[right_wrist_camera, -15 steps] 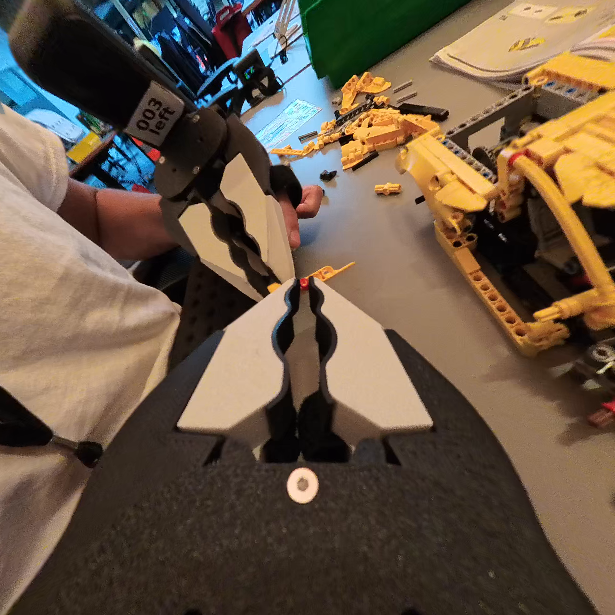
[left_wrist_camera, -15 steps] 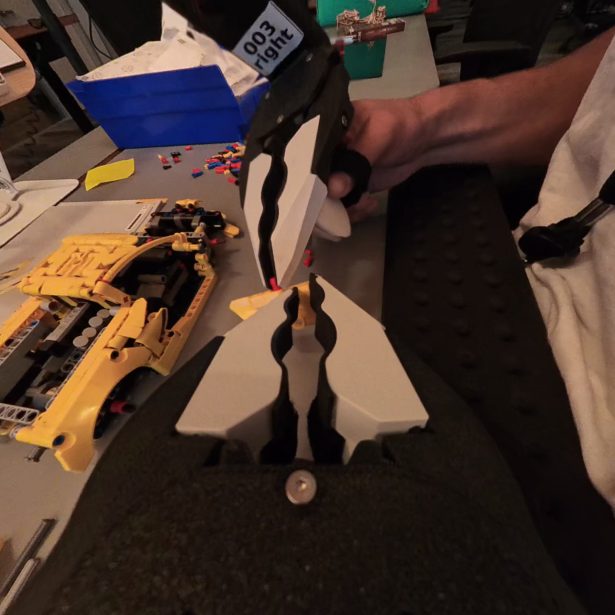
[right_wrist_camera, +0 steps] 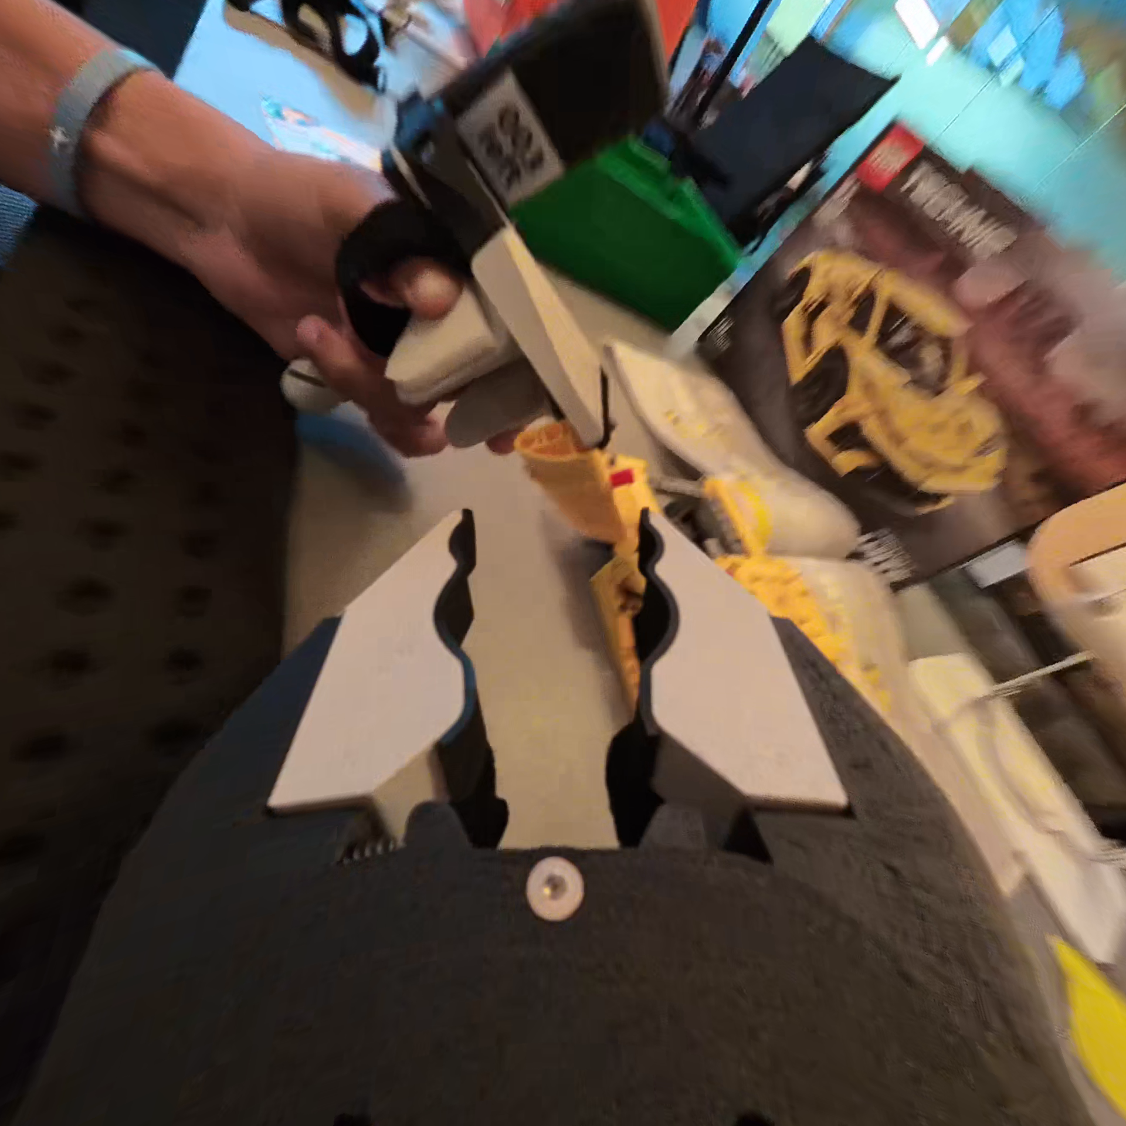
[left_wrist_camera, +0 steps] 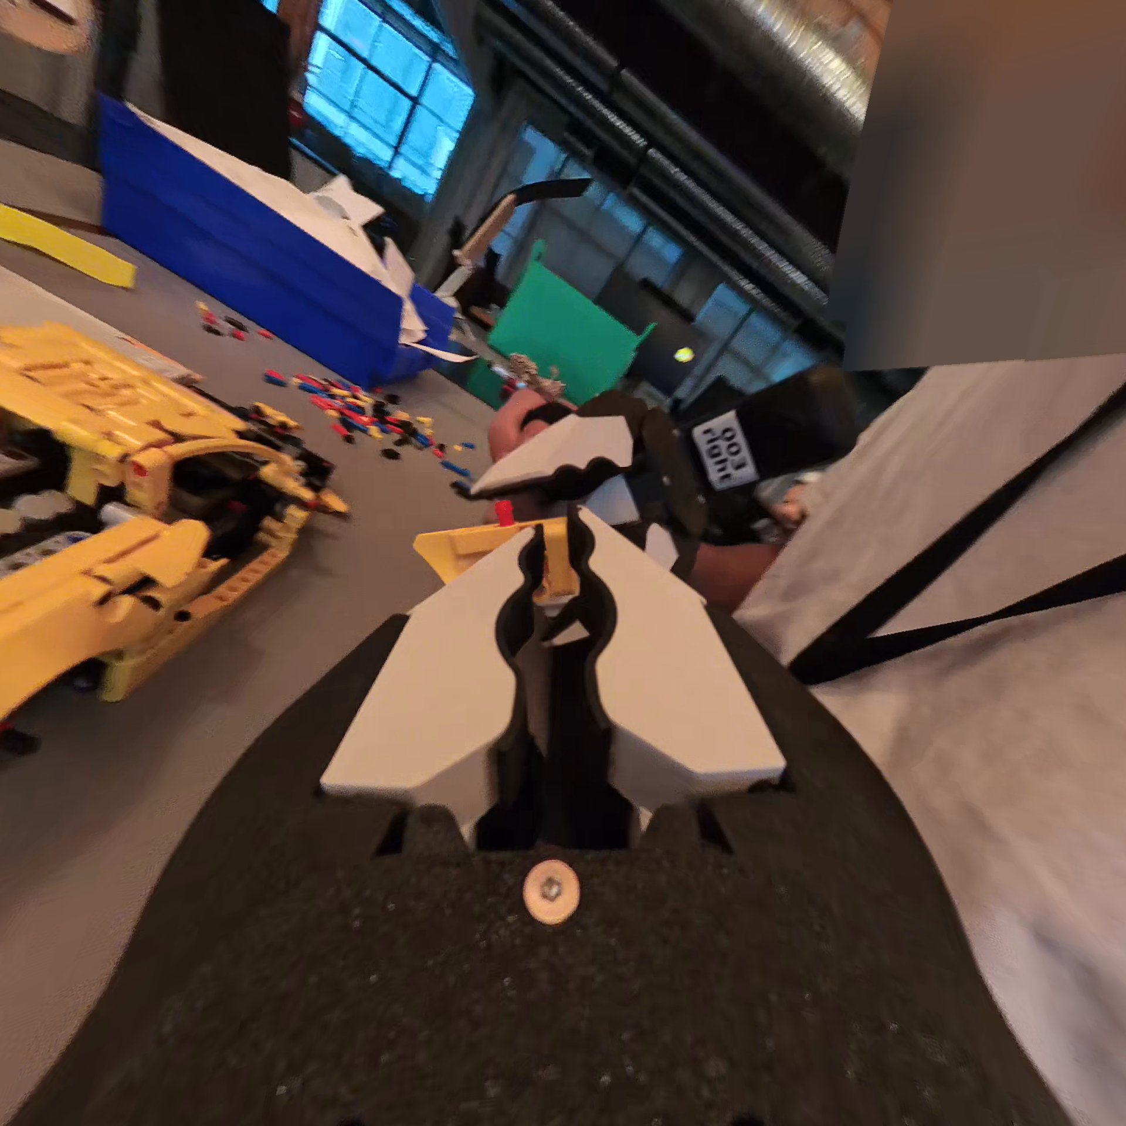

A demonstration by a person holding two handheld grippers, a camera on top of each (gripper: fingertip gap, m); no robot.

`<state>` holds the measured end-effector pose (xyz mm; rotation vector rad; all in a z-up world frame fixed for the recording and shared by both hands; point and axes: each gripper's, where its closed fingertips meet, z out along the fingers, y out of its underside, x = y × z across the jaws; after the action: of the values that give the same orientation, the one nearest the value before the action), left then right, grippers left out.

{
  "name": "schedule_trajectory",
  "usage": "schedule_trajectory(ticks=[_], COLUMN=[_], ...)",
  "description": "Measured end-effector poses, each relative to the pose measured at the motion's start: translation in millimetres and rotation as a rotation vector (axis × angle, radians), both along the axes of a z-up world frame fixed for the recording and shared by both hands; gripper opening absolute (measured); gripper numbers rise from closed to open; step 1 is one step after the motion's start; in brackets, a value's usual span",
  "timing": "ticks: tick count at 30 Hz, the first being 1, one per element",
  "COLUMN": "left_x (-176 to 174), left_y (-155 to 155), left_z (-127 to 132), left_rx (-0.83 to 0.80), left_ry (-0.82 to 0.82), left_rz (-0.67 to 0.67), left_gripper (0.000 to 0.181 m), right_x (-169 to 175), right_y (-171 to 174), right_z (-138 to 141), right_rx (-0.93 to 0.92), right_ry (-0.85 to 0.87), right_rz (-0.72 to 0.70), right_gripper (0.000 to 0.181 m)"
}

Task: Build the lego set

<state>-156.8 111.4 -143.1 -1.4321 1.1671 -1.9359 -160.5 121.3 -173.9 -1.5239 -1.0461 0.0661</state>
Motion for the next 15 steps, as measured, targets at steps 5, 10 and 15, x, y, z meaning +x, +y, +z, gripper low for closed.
schedule_trajectory(ticks=[5, 10, 15], left_x=[-6, -6, -7], left_y=[-10, -16, -15], left_z=[11, 12, 13], left_rx=[-0.168, -0.189, -0.203], left_ry=[-0.045, -0.043, -0.051], left_rz=[-0.152, -0.201, -0.205], left_gripper=[0.005, 0.006, 0.006], right_x=[-8, -11, -13], right_y=[-1, -3, -3], right_z=[11, 17, 17], right_rx=[0.021, 0.076, 0.020], right_ry=[-0.023, -0.043, -0.030], right_rz=[0.070, 0.100, 0.107], right_gripper=[0.052, 0.030, 0.029])
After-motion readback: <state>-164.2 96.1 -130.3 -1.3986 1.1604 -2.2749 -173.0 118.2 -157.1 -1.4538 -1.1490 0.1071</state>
